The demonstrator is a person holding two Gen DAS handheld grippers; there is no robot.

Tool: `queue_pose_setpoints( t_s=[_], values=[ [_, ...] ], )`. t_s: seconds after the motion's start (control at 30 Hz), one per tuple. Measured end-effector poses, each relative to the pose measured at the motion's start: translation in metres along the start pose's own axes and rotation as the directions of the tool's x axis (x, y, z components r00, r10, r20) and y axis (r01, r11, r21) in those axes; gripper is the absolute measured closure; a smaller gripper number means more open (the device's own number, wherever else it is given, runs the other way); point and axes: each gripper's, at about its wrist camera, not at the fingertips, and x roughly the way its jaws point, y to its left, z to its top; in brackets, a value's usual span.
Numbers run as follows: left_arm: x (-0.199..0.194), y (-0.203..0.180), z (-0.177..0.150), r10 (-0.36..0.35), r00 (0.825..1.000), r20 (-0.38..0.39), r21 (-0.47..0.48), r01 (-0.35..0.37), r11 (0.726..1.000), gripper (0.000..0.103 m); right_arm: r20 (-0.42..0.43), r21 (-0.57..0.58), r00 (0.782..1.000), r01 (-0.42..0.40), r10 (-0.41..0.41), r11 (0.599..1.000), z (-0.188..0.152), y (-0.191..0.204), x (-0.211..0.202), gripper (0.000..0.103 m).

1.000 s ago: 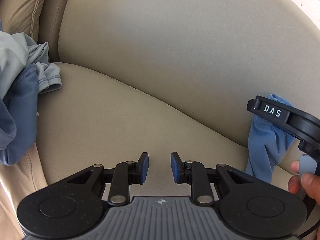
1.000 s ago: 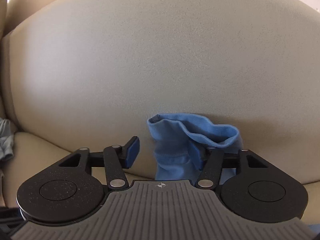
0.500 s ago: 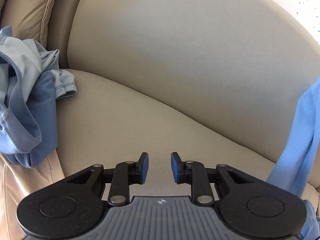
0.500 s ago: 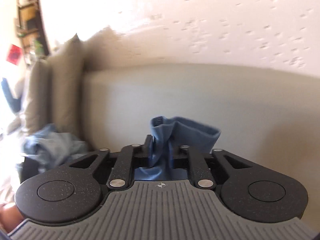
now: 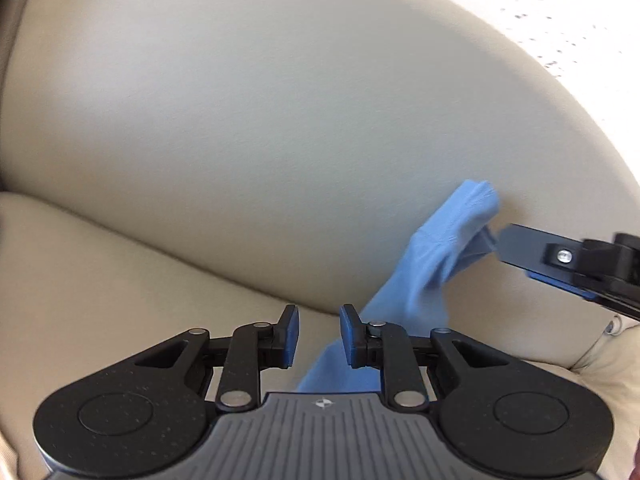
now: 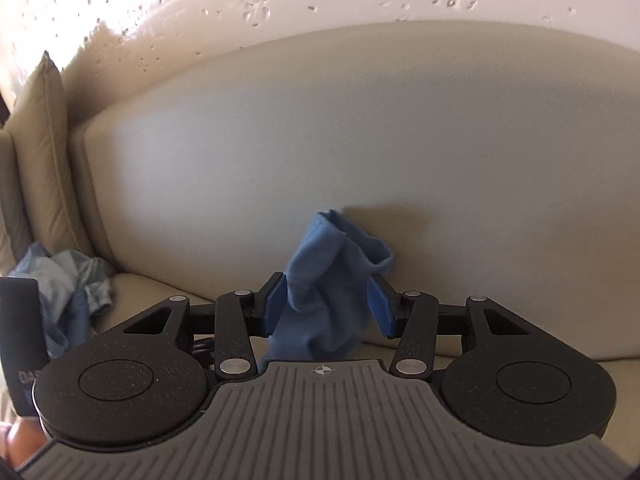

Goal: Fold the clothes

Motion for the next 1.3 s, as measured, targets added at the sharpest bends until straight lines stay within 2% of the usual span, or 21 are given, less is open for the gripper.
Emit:
queue_pose_setpoints(
  t_s=[0.1,0.27,0.3,0.33,0.37,0.4,0.5,0.63,0.73,0.77,0.83,0.9,0.93,0.97,1.0,1.03,1.07,1.1,1.17,1.23,1.3],
  values=[
    [0.013,-0.01,0.002,-0.053,0.999,-0.004,0.013,0.053,0.999,0.093,-0.005,0.061,1.0,0.009,-0.009,0.998,0.012,0.005,0.018,0.05],
    [0.025,-0.02,-0.01,-0.159,0.986,-0.055,0.033,0.161,0.986,0.093,-0.072,0.139,0.995,0.074,-0.064,0.988,0.025,-0.001,0.033,0.049],
    [0.026,-0.021,-0.013,-0.17,0.983,-0.068,0.035,0.173,0.984,0.093,-0.081,0.139,0.993,0.092,-0.081,0.986,0.026,0.0,0.036,0.052],
    [0.024,-0.019,-0.016,-0.18,0.981,-0.076,0.031,0.183,0.983,0.092,-0.089,0.124,0.991,0.112,-0.102,0.986,0.026,0.0,0.038,0.073],
    [0.022,-0.016,-0.017,-0.186,0.98,-0.077,0.026,0.188,0.982,0.091,-0.092,0.086,0.987,0.139,-0.131,0.987,0.025,0.0,0.036,0.089],
    [0.016,-0.01,-0.018,-0.188,0.979,-0.073,0.02,0.19,0.982,0.09,-0.092,0.038,0.982,0.167,-0.163,0.985,0.024,-0.002,0.034,0.095],
    [0.0,0.014,-0.016,-0.174,0.984,-0.042,0.006,0.174,0.985,0.089,-0.078,-0.084,0.972,0.217,-0.224,0.972,0.019,-0.015,0.023,0.096],
    [-0.021,0.049,-0.005,-0.11,0.994,0.016,-0.051,0.111,0.993,0.089,-0.037,-0.12,0.998,0.045,-0.05,0.992,0.019,-0.018,0.004,0.096],
    [-0.039,0.07,0.001,-0.08,0.994,0.07,-0.097,0.087,0.992,0.089,-0.004,-0.247,0.994,-0.106,0.108,0.963,0.028,0.016,-0.01,0.096],
    [-0.045,0.074,0.001,-0.067,0.994,0.089,-0.11,0.077,0.991,0.088,0.005,-0.287,0.986,-0.157,0.165,0.945,0.033,0.029,-0.016,0.096],
    [-0.06,0.085,0.0,-0.015,0.991,0.136,-0.152,0.036,0.988,0.077,0.026,-0.381,0.953,-0.271,0.303,0.884,0.041,0.056,-0.032,0.096],
    [-0.068,0.089,-0.004,0.024,0.986,0.163,-0.151,0.001,0.989,0.077,0.077,-0.489,0.921,-0.299,0.382,0.82,0.046,0.073,-0.048,0.096],
    [-0.07,0.089,-0.006,0.044,0.984,0.171,-0.13,-0.022,0.991,0.076,0.106,-0.524,0.933,-0.24,0.343,0.817,0.047,0.074,-0.047,0.094],
    [-0.069,0.087,-0.008,0.057,0.984,0.168,-0.111,-0.039,0.993,0.076,0.138,-0.552,0.958,-0.136,0.251,0.823,0.048,0.072,-0.04,0.089],
    [-0.065,0.085,-0.012,0.064,0.987,0.15,-0.094,-0.05,0.994,0.076,0.172,-0.575,0.972,-0.031,0.158,0.817,0.048,0.07,-0.033,0.061],
    [-0.06,0.082,-0.015,0.056,0.99,0.126,-0.091,-0.045,0.995,0.076,0.195,-0.582,0.98,0.082,0.041,0.809,0.047,0.067,-0.028,0.048],
    [-0.055,0.08,-0.019,0.042,0.994,0.102,-0.093,-0.033,0.995,0.076,0.191,-0.575,0.979,0.174,-0.075,0.8,0.046,0.059,-0.024,0.05],
    [-0.049,0.077,-0.024,0.03,0.997,0.077,-0.093,-0.023,0.995,0.076,0.179,-0.553,0.975,0.211,-0.132,0.806,0.046,0.048,-0.025,0.054],
    [-0.041,0.073,-0.033,0.014,0.999,0.04,-0.075,-0.011,0.997,0.076,0.158,-0.468,0.971,0.232,-0.177,0.853,0.044,0.024,-0.033,0.054],
    [-0.028,0.063,-0.042,0.006,1.0,0.009,-0.049,-0.006,0.999,0.077,0.12,-0.363,0.974,0.225,-0.194,0.904,0.039,0.004,-0.042,0.054],
    [-0.018,0.057,-0.046,0.005,1.0,-0.003,-0.042,-0.005,0.999,0.077,0.074,-0.314,0.981,0.194,-0.179,0.93,0.03,-0.004,-0.047,0.053]
  ],
)
